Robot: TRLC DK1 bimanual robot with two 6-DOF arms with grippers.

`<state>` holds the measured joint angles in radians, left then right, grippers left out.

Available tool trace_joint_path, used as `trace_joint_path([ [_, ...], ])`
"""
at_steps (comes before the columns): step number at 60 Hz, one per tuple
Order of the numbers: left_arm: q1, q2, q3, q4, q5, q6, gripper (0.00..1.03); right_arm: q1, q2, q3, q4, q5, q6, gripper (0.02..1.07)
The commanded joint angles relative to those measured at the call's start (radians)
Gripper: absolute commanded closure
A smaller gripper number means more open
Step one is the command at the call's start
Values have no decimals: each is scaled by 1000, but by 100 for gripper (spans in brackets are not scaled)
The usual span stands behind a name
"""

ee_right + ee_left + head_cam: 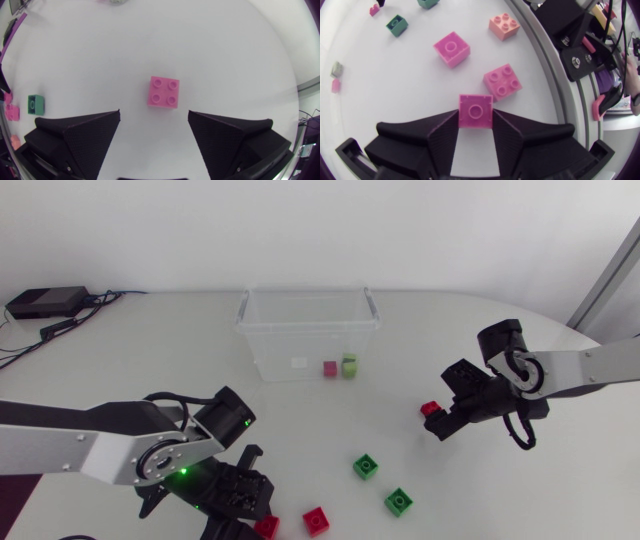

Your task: Pick up the duplo bricks and place them in the container

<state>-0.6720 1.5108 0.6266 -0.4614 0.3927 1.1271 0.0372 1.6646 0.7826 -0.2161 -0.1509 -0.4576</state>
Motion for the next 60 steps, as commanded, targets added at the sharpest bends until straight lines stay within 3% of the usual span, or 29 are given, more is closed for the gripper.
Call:
trace_joint_path([
  [1,18,-43,22,-5,15,16,71,-5,23,20,20,13,-33,10],
  [14,83,-129,87,-40,18,2,71,-7,76,63,32,24,-39,13],
  [20,117,-155,136,-43,21,-20,71,-7,109,81,32,24,-47,23],
  [25,150,-166,188,-45,32,-43,71,-3,133,92,34,22,-55,38],
  [29,172,-166,223,-43,38,-59,71,-2,147,99,35,20,-52,55],
  [30,184,-162,245,-39,40,-76,71,-2,150,99,38,14,-50,64],
  [32,198,-156,271,-37,52,-92,71,-2,152,96,49,11,-49,68],
  [41,247,-127,348,83,60,-222,71,3,130,83,52,10,-49,76],
  [52,292,-54,420,288,57,-412,70,36,9,49,17,11,-36,77],
  [60,308,29,499,345,35,-497,69,78,-88,44,-22,11,-12,77],
])
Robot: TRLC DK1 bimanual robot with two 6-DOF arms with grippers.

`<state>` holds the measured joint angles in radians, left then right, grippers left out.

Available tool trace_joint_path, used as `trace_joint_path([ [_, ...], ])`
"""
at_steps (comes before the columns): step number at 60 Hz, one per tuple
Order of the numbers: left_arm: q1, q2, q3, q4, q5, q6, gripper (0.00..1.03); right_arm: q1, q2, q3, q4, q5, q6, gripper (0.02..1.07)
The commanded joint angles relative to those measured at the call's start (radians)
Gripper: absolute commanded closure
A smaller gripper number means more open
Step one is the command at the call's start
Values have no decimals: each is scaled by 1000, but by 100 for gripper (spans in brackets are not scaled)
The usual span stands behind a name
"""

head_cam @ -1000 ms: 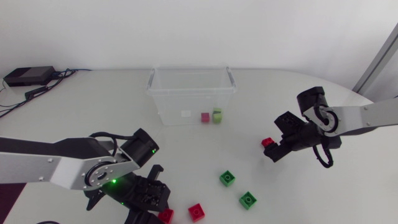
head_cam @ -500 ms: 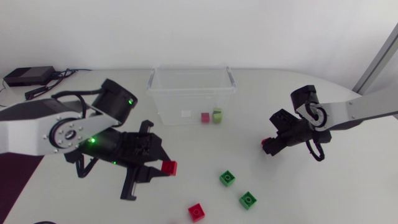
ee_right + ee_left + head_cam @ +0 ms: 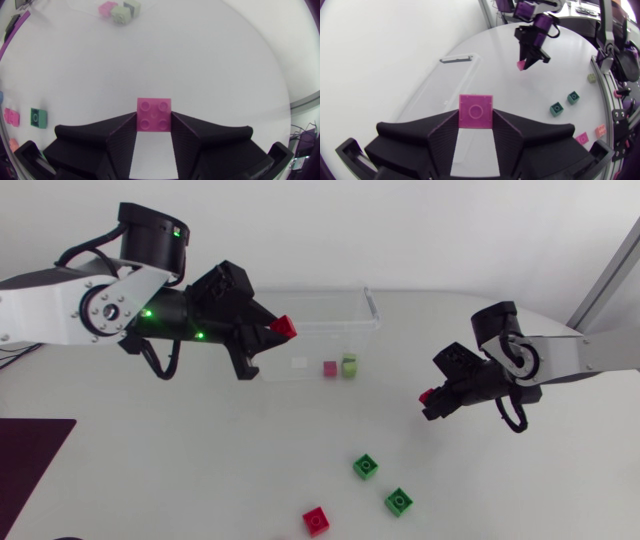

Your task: Pick up the duplo bricks and place them in the container

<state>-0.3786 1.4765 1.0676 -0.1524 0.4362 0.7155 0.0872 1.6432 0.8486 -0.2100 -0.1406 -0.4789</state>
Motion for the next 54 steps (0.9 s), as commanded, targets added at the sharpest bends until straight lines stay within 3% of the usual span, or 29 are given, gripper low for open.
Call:
trace_joint_path([
  [1,18,74,65,59,-17,-106,69,32,-77,-22,-31,1,13,77],
  [7,30,137,107,142,-67,-165,69,71,-148,-10,-80,1,33,77],
  [23,75,314,272,189,-162,-223,64,192,-264,70,-200,13,92,77],
  [26,81,344,298,186,-179,-228,57,215,-270,86,-206,21,102,77],
  [34,96,389,341,169,-192,-241,20,261,-275,144,-233,29,125,77],
  [40,109,355,316,166,-192,-241,11,278,-267,207,-246,38,137,77],
  [48,129,249,278,77,-186,-232,10,286,-224,310,-259,38,145,77],
  [54,145,131,244,-105,-114,-145,10,286,-166,389,-258,38,151,77],
])
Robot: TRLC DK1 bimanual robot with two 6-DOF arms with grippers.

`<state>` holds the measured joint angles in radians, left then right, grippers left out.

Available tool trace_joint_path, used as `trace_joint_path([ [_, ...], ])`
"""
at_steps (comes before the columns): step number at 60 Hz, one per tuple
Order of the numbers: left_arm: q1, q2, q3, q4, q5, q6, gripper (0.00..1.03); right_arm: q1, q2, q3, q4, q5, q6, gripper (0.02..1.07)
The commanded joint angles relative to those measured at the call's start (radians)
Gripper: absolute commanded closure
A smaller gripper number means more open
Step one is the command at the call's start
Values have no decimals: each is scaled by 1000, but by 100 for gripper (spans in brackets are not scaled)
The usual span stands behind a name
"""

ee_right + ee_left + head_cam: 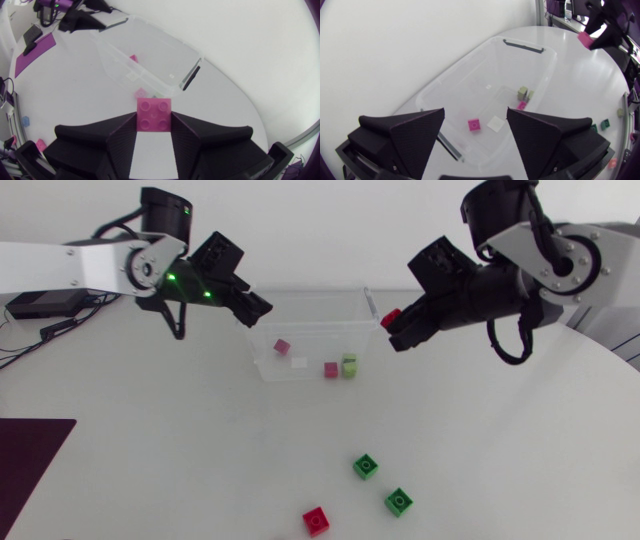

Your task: Pick up the duplo bricks and place them in the container

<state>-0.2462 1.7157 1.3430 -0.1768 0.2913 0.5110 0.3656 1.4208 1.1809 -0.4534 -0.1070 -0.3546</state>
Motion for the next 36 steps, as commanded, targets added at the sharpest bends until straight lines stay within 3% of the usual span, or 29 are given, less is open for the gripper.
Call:
trace_joint_path([
  [1,13,-130,-47,-107,31,81,10,7,69,71,-14,3,26,76],
  [15,31,-403,-297,-329,82,336,10,30,213,230,13,0,36,76],
  [28,64,-562,-542,-397,131,535,10,50,348,362,27,4,40,76],
  [36,59,-673,-679,-490,155,676,10,49,434,427,53,9,39,75],
])
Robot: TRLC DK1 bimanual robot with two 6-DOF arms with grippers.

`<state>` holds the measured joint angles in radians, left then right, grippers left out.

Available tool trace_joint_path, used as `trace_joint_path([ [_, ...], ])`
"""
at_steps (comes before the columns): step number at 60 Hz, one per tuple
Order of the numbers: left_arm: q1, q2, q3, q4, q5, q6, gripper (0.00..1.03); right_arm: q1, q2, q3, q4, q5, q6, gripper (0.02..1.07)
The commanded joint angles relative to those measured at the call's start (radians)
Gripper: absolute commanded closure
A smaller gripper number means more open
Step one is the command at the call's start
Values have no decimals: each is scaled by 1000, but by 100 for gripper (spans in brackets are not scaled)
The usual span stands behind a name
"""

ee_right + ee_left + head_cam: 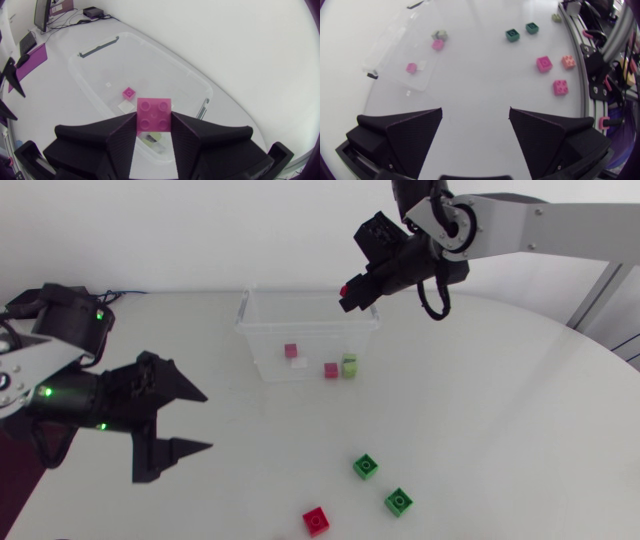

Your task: Pick up the duplo bricks and place them in the container

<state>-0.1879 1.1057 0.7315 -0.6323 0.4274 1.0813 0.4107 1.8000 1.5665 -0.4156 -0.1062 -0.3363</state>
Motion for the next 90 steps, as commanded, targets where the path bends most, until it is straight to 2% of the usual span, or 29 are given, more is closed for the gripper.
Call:
trace_joint_path([
  [1,-4,-84,-83,-50,22,120,10,4,70,50,15,10,19,75],
  [7,-31,-170,-139,-161,25,210,10,4,136,87,46,20,13,74],
  [10,-47,-199,-162,-202,27,241,10,7,165,106,52,34,10,66],
  [11,-58,-213,-175,-219,27,253,10,8,174,113,52,37,3,56],
  [12,-67,-230,-190,-237,27,269,10,10,177,116,52,40,3,40],
  [14,-79,-245,-204,-254,27,284,10,11,174,118,52,49,3,23],
  [17,-96,-262,-225,-273,27,296,10,13,156,115,51,56,0,5],
  [29,-199,-319,-325,-283,-49,307,10,7,-24,9,54,51,-6,6],
  [43,-217,-290,-365,-244,-62,307,10,40,-248,-247,83,43,-26,6],
  [51,-229,-227,-351,-257,-76,301,12,77,-355,-411,115,45,-27,6],
  [68,-295,-153,-351,-257,-102,292,12,119,-445,-620,156,60,-20,6],
  [77,-378,-98,-362,-216,-128,232,14,119,-458,-671,178,60,-15,7],
  [80,-400,-73,-356,-210,-128,212,18,119,-465,-689,181,60,-12,7],
  [90,-406,-27,-356,-168,-134,193,19,155,-475,-747,195,66,2,7],
])
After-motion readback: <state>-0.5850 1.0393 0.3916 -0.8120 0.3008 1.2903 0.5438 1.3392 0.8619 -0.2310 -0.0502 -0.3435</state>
